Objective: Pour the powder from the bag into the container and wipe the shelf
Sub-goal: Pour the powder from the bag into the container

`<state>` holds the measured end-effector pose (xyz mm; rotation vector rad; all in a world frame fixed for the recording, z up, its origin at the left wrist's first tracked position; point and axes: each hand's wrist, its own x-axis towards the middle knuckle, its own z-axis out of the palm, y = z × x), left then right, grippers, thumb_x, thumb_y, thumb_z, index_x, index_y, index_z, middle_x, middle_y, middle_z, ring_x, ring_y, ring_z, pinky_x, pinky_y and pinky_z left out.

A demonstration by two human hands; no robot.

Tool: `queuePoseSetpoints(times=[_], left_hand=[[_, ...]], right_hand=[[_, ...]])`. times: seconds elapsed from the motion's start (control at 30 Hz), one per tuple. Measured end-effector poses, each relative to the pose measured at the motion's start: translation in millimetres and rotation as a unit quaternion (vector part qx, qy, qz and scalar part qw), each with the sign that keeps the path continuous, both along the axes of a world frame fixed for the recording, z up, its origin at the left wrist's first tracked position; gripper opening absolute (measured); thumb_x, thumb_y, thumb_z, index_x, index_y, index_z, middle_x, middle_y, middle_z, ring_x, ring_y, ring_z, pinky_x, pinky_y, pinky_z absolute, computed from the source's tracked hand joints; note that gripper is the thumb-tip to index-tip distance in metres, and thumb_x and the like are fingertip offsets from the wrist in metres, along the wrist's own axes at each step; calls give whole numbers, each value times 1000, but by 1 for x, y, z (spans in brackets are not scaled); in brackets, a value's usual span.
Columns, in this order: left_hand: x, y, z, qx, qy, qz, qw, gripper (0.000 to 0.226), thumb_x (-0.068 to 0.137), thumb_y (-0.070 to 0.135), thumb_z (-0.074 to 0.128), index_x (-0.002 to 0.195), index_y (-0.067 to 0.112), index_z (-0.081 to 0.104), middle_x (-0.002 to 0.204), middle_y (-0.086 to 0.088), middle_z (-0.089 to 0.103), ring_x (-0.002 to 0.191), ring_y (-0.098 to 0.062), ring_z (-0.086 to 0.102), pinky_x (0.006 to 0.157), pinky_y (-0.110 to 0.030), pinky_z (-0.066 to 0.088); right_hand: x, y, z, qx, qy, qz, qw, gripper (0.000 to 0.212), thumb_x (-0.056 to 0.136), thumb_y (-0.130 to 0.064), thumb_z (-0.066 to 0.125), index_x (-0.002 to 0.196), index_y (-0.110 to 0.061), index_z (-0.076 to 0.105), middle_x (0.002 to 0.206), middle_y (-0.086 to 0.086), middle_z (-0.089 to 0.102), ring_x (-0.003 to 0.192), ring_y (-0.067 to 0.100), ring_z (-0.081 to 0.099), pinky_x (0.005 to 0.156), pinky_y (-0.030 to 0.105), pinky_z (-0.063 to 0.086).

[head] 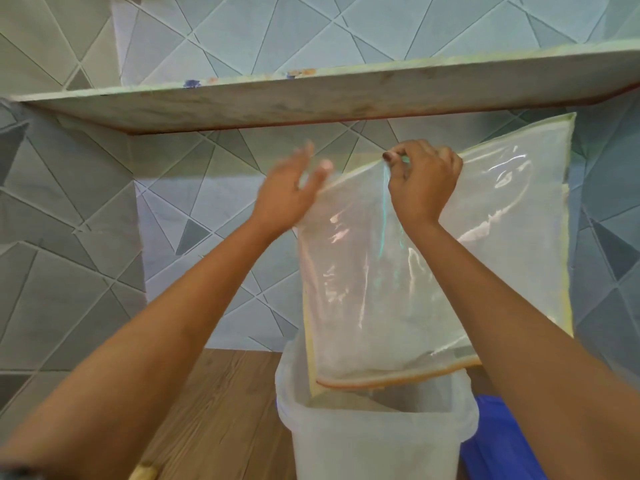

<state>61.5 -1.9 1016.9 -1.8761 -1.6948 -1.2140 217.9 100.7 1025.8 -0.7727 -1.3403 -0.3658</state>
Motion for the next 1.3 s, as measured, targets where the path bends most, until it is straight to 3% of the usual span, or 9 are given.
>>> queuePoseSetpoints(times=[0.13, 0.27, 0.37, 0.47, 0.67, 0.97, 1.03, 1.17, 1.3], left_hand=[[1, -4, 2, -163, 97, -51, 981, 74, 82, 69, 30, 140, 24, 42, 144, -5, 47, 135, -23, 40, 112, -35, 27], [0, -1, 2, 32, 27, 6, 999, 63, 94, 50, 36, 146, 17, 28, 152, -10, 34, 142, -24, 28, 116, -35, 18], [5, -2, -9, -198, 96, -46, 974, 68, 83, 67, 30, 134, 27, 51, 136, -2, 56, 128, -24, 49, 108, -36, 35], [3, 5, -2, -23, -32, 3, 999, 74, 80, 65, 22, 132, 22, 53, 136, -6, 56, 127, -25, 49, 104, -39, 37], [13, 23, 10, -35, 26, 42, 998, 29, 91, 40, 50, 85, 15, 65, 78, 3, 59, 79, -20, 54, 67, -28, 36], [25, 43, 44, 40, -24, 102, 994, 19, 93, 23, 50, 97, 21, 68, 106, -5, 68, 102, -27, 60, 73, -27, 35], [25, 43, 48, 46, -51, 111, 991, 19, 93, 23, 50, 98, 21, 68, 107, -4, 68, 103, -26, 60, 74, -28, 37], [23, 50, 50, 52, -62, 101, 992, 19, 91, 21, 51, 94, 21, 70, 104, -4, 70, 100, -27, 62, 79, -33, 46], [24, 49, 62, 61, -76, 80, 992, 19, 90, 23, 53, 92, 17, 71, 92, -5, 67, 91, -25, 62, 75, -34, 48]], right_hand=[[1, 0, -1, -7, 0, -10, 1000, 27, 91, -36, 48, 92, -19, 68, 98, 1, 70, 94, 28, 53, 90, 32, 28], [2, 1, -11, -26, 14, -5, 1000, 26, 92, -34, 49, 96, -17, 69, 100, 2, 70, 95, 28, 53, 91, 34, 31], [2, 2, -15, -24, -4, -8, 1000, 26, 91, -35, 50, 96, -18, 69, 101, 2, 70, 95, 28, 53, 91, 34, 29], [-1, 1, -17, -22, -10, -8, 1000, 26, 92, -36, 50, 96, -18, 69, 100, 2, 70, 95, 27, 53, 91, 34, 30], [-2, 2, -8, -7, -21, 49, 999, 22, 90, -34, 54, 91, -18, 69, 99, -1, 71, 93, 26, 54, 89, 30, 26], [45, -2, -65, -21, 140, 73, 987, 16, 87, -21, 59, 95, -7, 58, 101, 13, 59, 95, 29, 55, 88, 25, 37], [52, -4, -108, -163, 311, 129, 927, 15, 90, -25, 57, 85, -15, 48, 82, 4, 53, 81, 25, 51, 80, 38, 46], [48, 2, -182, -515, 484, 332, 625, 40, 88, -40, 57, 109, -10, 44, 79, 6, 50, 69, 21, 52, 54, 24, 47], [38, 4, -186, -588, 406, 383, 586, 76, 85, -64, 43, 141, -12, 35, 142, 13, 43, 129, 31, 45, 102, 41, 38]])
